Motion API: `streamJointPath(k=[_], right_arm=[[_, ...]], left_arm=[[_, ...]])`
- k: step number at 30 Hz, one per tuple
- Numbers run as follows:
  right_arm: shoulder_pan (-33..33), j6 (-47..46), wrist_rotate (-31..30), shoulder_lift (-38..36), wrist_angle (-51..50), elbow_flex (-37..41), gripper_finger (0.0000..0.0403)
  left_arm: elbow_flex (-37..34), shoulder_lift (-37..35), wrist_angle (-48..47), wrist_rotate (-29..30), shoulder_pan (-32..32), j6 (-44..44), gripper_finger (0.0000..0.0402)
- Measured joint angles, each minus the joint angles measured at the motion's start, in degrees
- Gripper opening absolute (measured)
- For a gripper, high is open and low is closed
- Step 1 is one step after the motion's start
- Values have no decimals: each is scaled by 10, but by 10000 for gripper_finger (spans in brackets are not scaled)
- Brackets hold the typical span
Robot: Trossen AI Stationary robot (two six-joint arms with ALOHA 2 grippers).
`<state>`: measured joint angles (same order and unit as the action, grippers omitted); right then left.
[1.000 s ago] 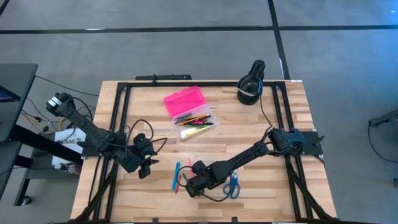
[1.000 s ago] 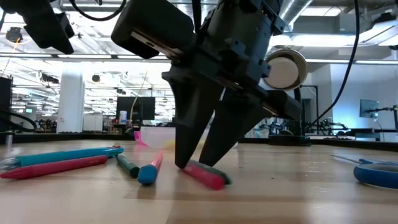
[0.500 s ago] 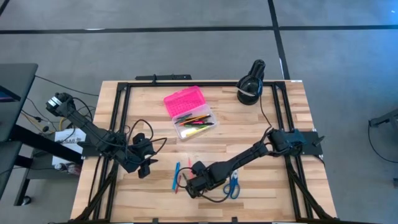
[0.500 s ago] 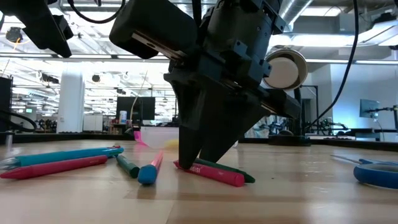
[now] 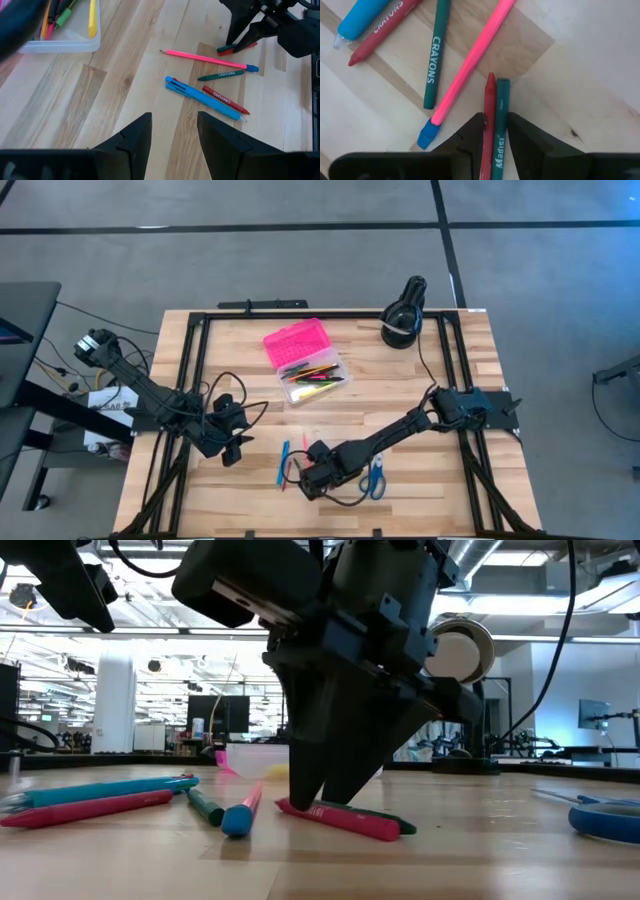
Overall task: Pick & place school supplies into a supply box
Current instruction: Put the green crayon into the pink supply box
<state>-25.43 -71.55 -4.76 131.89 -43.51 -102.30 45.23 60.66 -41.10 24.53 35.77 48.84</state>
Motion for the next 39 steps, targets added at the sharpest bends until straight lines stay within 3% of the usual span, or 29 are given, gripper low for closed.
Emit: streamJointPath(k=[19,39], right_arm=[[0,17,8,-10,-69,-2,82],[0,32,5,-8,-22,-3,82]], left_arm=[[0,0,0,1,0,0,153],[0,0,0,2,0,1,153]])
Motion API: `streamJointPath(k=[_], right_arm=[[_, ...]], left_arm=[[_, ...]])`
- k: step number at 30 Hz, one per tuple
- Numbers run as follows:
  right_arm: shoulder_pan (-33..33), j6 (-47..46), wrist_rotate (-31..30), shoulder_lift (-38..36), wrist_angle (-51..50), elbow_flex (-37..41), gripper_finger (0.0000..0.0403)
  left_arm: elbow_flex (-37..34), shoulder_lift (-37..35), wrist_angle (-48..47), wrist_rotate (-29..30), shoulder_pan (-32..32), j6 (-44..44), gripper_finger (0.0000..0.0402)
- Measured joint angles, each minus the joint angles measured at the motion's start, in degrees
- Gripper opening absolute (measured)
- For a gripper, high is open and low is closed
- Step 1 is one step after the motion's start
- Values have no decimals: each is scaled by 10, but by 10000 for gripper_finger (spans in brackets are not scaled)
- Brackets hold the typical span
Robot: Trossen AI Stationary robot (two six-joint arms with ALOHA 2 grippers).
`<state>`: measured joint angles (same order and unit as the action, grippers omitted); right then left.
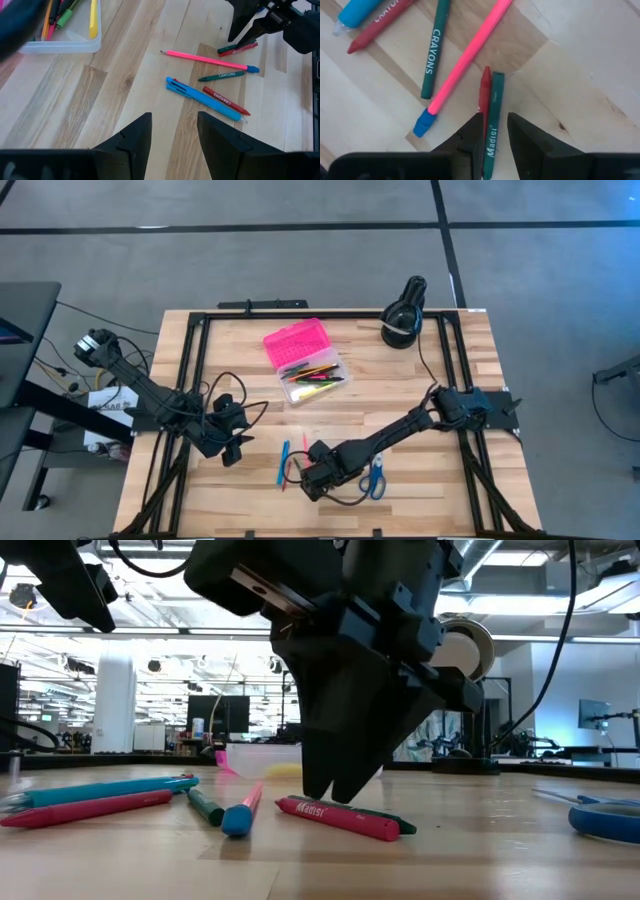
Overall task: Pick & place school supplies into a supply box
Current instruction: Put the green crayon into the pink supply box
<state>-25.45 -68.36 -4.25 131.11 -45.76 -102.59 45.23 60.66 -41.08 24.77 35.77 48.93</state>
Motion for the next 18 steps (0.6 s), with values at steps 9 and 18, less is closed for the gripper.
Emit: streamJointPath(k=[9,18], right_arm=[[-6,-1,1,7,2,-2,82],[-3,21,5,10,-17,-1,82]], left_arm=[[0,0,-1,1,0,0,153],[0,0,-2,14,0,0,153]])
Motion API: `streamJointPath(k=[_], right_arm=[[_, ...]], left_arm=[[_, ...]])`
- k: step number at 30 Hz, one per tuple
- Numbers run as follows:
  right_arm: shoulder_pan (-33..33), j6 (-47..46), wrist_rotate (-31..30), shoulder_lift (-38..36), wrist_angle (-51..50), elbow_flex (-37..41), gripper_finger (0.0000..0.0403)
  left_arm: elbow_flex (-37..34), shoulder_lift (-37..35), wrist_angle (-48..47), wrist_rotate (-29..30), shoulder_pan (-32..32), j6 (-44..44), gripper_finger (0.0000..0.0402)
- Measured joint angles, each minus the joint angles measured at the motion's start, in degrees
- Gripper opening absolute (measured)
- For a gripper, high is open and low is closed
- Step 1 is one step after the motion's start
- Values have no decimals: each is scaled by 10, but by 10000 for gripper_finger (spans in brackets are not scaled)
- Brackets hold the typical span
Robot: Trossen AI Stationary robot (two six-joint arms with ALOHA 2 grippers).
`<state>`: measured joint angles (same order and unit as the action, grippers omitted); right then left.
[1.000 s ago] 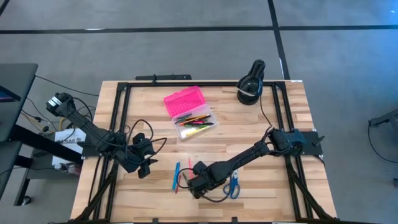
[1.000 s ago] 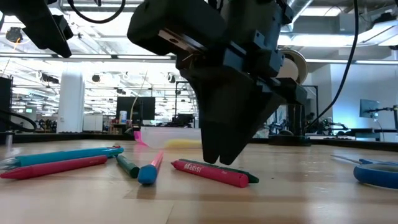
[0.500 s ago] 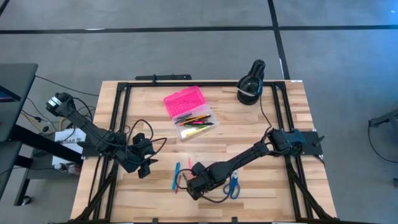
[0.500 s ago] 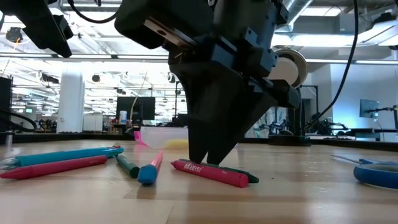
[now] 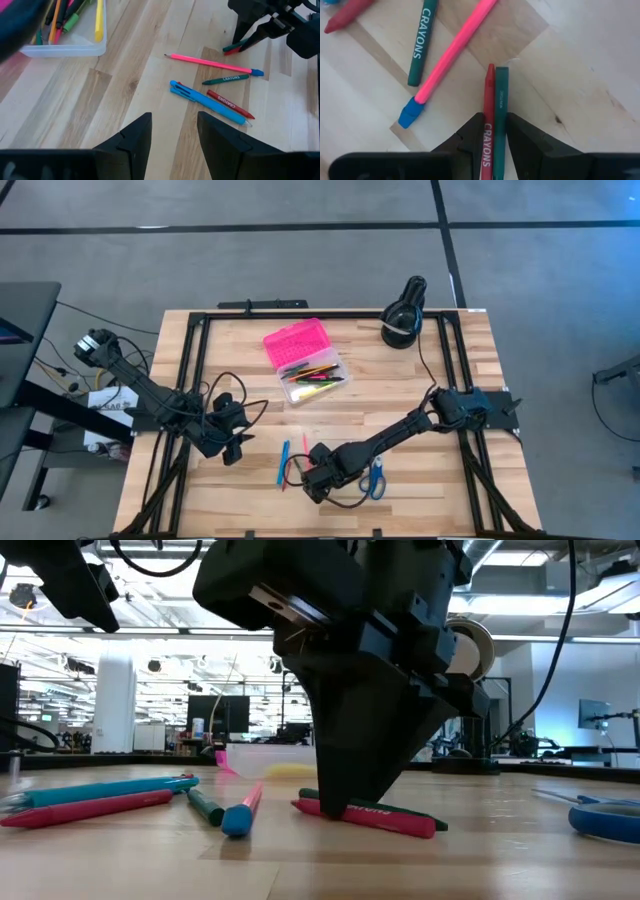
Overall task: Pick & place school supplies into a supply box
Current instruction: Put the green crayon into the pink supply box
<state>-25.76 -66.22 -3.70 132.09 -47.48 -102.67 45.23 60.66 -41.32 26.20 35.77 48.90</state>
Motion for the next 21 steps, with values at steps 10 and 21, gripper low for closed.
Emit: streamJointPath(k=[10,21], right_arm=[[1,-22,-1,0,-19,0,81],[11,-73,-7,-2,-121,-9,81]], left_arm=[[0,0,0,0,0,0,153],[0,0,0,0,0,0,153]])
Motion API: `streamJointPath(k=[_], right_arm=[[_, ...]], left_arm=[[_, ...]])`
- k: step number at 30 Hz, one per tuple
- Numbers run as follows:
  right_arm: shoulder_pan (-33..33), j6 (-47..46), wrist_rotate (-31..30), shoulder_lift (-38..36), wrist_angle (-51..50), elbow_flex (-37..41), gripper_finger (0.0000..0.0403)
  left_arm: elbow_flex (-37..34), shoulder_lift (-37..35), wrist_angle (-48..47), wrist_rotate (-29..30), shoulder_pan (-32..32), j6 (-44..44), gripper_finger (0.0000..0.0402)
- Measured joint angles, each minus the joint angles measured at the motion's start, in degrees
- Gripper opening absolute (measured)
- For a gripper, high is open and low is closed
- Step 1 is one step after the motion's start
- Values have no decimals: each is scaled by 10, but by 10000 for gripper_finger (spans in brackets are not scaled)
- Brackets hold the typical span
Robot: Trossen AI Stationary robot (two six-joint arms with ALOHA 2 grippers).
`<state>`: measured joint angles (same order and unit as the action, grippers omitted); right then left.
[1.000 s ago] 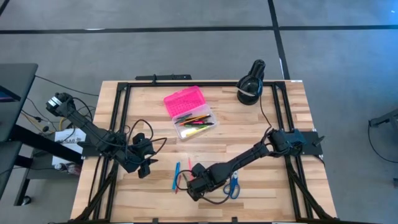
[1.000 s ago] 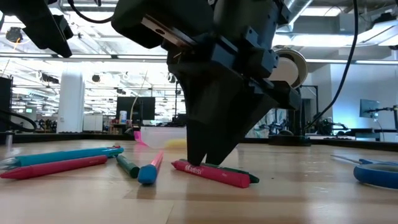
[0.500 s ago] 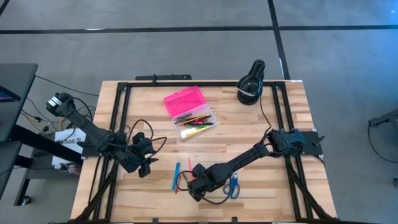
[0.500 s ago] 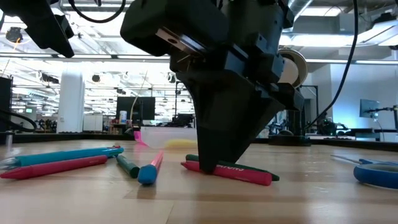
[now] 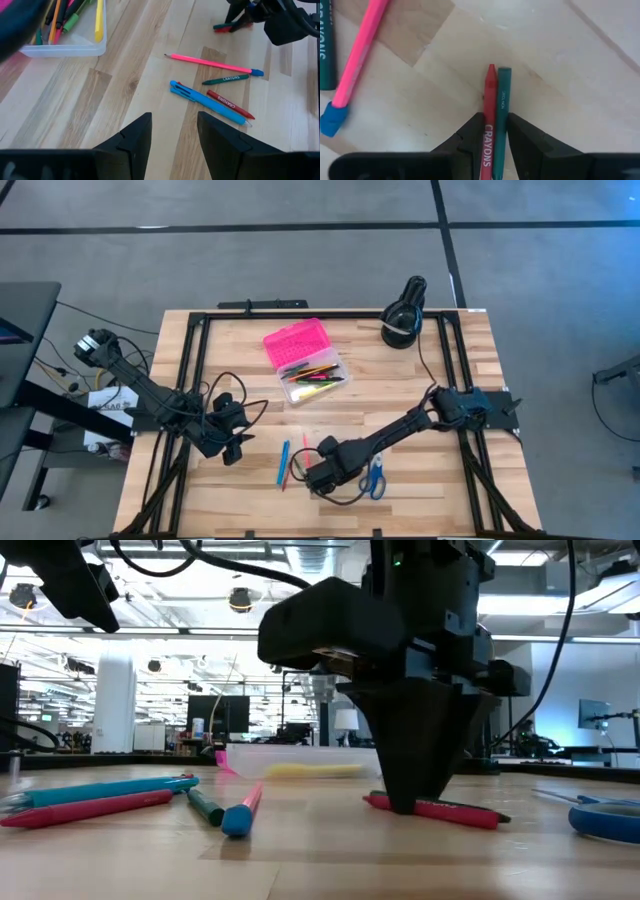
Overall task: Pick & place school supplies into a supply box
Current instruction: Put the green crayon into the pink supply box
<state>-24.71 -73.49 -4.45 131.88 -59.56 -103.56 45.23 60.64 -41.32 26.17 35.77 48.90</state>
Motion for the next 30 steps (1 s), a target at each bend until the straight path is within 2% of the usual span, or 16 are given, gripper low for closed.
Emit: streamJointPath(k=[7,30], right_arm=[[2,15,-62,2,-9,-28,81],[6,61,-30,5,-17,-32,82]], left_arm=[[0,0,0,-3,0,0,153],[0,0,0,-3,0,2,153]])
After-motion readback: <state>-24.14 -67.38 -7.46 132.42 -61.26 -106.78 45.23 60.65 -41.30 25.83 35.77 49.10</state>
